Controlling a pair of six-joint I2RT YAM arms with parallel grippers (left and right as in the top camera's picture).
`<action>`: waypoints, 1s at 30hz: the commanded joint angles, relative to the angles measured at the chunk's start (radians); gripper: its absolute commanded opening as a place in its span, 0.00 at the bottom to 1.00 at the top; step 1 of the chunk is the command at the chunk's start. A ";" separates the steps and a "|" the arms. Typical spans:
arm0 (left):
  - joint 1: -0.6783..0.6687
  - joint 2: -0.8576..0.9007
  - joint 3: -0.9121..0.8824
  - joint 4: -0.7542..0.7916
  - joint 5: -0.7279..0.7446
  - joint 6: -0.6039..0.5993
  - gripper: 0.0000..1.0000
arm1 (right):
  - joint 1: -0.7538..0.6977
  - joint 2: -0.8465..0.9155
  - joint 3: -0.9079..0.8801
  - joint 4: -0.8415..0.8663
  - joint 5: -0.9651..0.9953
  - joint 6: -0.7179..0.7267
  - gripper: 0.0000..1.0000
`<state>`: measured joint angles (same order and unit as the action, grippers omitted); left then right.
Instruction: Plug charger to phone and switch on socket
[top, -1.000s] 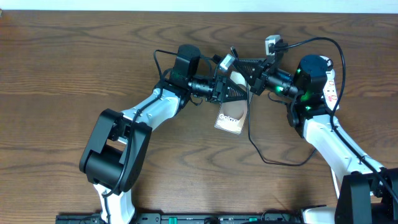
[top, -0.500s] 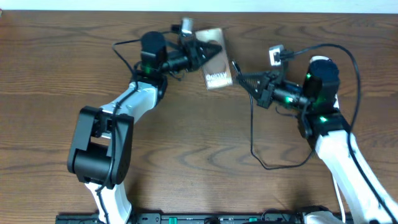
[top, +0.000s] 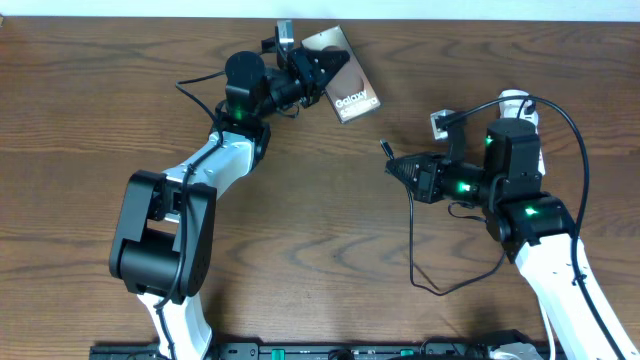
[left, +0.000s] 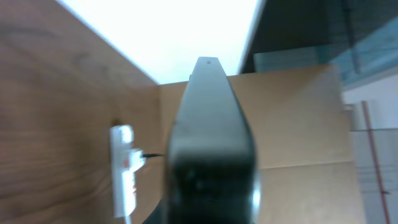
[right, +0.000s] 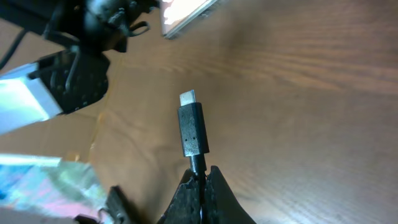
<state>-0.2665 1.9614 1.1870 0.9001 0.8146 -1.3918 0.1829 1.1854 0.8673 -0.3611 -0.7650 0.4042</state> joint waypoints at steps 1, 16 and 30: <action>-0.002 -0.035 0.027 0.084 0.006 -0.089 0.07 | 0.031 -0.005 0.002 0.037 0.129 -0.023 0.01; -0.040 -0.035 0.027 0.100 0.064 -0.136 0.07 | 0.167 0.006 0.002 0.097 0.374 -0.028 0.01; -0.040 -0.035 0.027 0.025 0.064 -0.136 0.08 | 0.167 0.006 0.002 0.118 0.374 -0.093 0.01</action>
<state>-0.3096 1.9614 1.1870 0.9112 0.8661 -1.5227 0.3454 1.1873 0.8673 -0.2451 -0.4026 0.3393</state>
